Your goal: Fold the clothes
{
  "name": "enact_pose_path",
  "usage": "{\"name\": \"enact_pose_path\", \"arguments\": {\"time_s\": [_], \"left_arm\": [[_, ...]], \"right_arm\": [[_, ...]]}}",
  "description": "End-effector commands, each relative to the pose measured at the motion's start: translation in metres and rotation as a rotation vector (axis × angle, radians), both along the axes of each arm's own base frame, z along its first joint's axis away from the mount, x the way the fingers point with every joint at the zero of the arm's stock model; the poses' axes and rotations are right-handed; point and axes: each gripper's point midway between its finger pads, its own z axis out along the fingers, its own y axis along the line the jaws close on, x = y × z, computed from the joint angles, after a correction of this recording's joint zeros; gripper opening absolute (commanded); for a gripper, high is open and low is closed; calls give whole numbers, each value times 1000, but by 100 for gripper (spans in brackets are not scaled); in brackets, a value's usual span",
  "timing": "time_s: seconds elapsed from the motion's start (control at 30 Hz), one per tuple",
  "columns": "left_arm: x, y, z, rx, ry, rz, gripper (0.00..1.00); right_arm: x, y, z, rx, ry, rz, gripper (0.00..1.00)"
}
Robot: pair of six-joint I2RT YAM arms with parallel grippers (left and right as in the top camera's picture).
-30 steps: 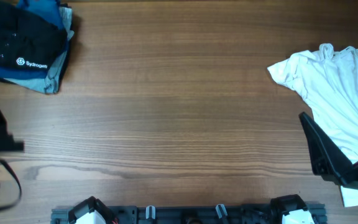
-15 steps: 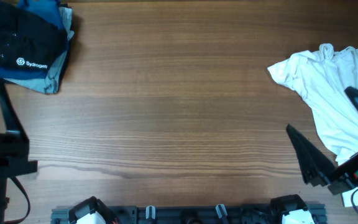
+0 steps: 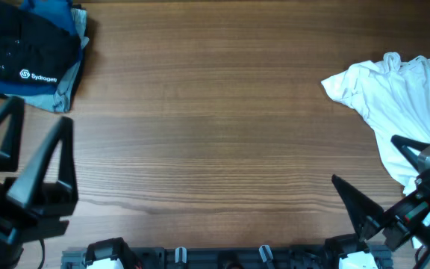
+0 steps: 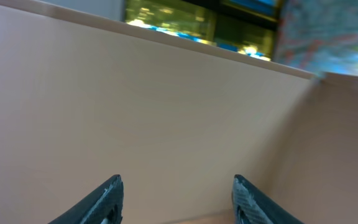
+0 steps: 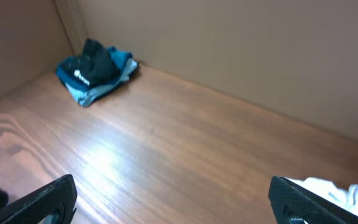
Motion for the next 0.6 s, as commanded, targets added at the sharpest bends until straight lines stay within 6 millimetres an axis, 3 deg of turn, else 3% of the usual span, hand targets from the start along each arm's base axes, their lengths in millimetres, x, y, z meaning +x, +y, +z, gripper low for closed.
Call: {"name": "enact_pose_path", "arguments": {"time_s": [0.0,0.03,0.13,0.2,0.57], "left_arm": [[-5,-11,-2,35,-7,-67,58],[-5,-11,-3,33,-3,-70,60],[-4,-11,-5,32,6,-71,81],[-4,-11,-8,29,18,-72,99],[0,-11,-25,14,99,-73,100]], "right_arm": [[-7,3,-10,-7,46,29,100],[-8,3,-13,-10,60,29,100],[-11,2,-20,-15,92,29,100],[-13,2,-23,-18,109,29,100],[-15,2,-26,-21,126,29,100]]}}
